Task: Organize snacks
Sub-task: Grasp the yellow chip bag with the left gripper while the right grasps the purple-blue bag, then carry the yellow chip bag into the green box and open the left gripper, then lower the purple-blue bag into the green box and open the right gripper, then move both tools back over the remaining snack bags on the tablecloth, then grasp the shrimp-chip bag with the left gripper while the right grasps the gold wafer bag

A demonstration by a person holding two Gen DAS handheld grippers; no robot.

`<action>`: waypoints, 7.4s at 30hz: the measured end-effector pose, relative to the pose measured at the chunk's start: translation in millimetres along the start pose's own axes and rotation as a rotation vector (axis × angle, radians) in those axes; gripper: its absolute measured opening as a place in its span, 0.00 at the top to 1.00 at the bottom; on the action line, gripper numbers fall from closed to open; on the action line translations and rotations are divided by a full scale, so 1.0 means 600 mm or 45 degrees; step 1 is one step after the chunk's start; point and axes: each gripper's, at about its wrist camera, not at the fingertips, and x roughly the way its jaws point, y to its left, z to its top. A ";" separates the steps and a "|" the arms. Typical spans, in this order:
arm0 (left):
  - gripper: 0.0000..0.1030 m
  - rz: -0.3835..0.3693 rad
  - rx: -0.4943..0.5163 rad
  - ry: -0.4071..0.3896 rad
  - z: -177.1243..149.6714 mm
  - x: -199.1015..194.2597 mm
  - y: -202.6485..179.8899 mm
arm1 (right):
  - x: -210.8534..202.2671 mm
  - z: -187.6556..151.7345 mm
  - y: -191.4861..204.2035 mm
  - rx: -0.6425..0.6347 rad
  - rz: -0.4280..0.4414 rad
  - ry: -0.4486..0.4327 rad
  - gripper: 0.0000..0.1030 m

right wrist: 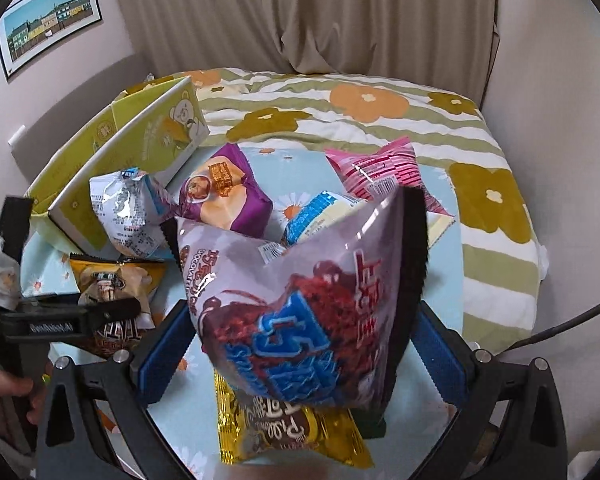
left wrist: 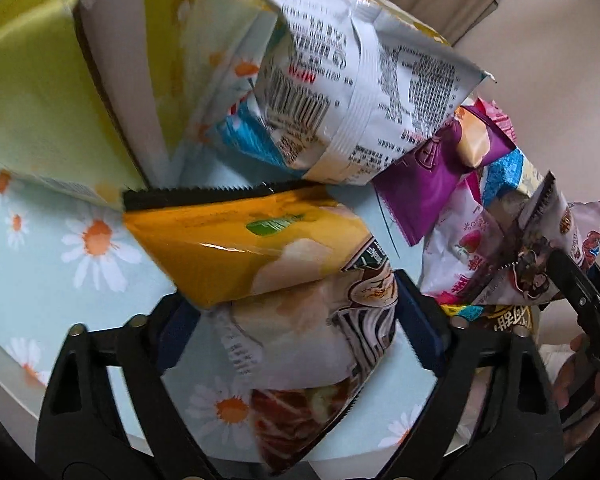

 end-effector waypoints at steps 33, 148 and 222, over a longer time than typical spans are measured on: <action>0.30 -0.059 0.128 -0.096 -0.047 -0.100 -0.030 | -0.058 -0.008 0.019 0.068 0.073 -0.092 0.33; 0.01 -0.050 0.243 -0.489 0.117 -0.403 0.102 | -0.172 0.170 0.278 0.091 0.020 -0.256 0.04; 0.37 0.198 0.981 -0.051 0.046 0.014 -0.119 | 0.036 -0.119 -0.027 0.955 -0.028 0.187 0.70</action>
